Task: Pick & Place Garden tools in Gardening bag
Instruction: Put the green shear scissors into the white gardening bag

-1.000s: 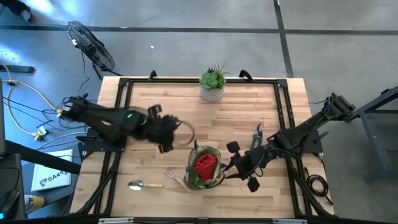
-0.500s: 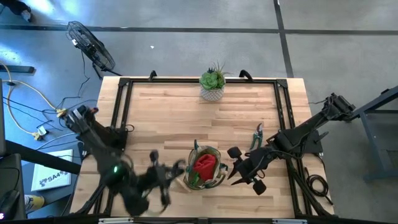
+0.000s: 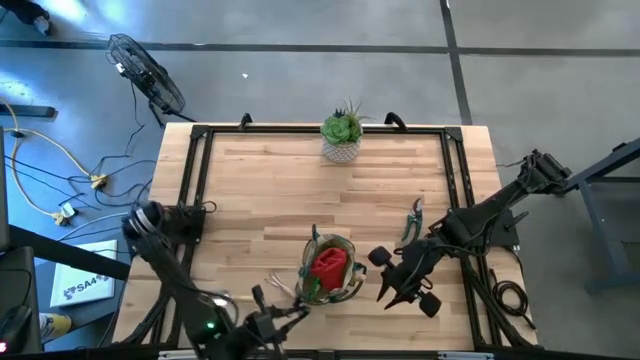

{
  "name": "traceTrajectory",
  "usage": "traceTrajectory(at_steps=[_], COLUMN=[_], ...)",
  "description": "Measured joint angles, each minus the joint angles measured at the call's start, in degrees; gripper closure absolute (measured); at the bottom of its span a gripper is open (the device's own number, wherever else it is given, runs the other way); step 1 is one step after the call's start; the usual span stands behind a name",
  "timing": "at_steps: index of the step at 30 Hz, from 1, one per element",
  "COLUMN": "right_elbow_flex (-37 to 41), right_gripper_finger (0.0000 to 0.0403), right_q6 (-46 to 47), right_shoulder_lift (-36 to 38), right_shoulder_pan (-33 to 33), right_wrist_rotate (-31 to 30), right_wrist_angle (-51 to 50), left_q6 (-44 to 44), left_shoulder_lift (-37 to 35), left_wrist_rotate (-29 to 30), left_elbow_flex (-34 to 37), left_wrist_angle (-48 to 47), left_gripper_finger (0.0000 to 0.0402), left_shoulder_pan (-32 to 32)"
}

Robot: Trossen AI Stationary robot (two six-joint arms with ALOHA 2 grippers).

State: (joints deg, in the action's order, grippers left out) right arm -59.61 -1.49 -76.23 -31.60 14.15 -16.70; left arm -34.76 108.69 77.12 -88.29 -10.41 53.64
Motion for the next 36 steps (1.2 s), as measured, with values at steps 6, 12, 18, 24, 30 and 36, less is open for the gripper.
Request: traceTrajectory(at_steps=[6,12,18,24,30,36], right_elbow_flex=[0.0,0.0,0.0,0.0,0.0,0.0], right_gripper_finger=[0.0306,0.0306,0.0306,0.0306,0.0306,0.0306], right_q6=[-0.39,-1.2,-1.48,-1.59,-1.75,-1.83], right_shoulder_lift=[0.0,0.0,0.0,0.0,0.0,0.0], right_shoulder_pan=[-0.71,-1.04,-1.04,-1.04,-1.04,-1.04], right_wrist_rotate=[1.42,2.72,2.8,2.76,2.76,2.76], right_wrist_angle=[-0.21,-0.81,-1.81,-3.03,-3.31,-3.51], left_q6=[12.05,14.93,15.01,12.14,13.09,11.98], left_shoulder_lift=[4.2,5.98,6.58,6.64,6.64,8.5], left_wrist_rotate=[6.17,11.05,13.11,12.96,12.96,12.77], left_elbow_flex=[-0.02,-0.02,-0.06,-0.04,-0.04,-0.01], left_wrist_angle=[14.41,17.63,17.55,17.57,17.54,17.51], left_gripper_finger=[0.0368,0.0368,0.0368,0.0368,0.0368,0.0368], left_shoulder_pan=[0.03,0.01,-1.36,-4.06,-3.98,-3.83])
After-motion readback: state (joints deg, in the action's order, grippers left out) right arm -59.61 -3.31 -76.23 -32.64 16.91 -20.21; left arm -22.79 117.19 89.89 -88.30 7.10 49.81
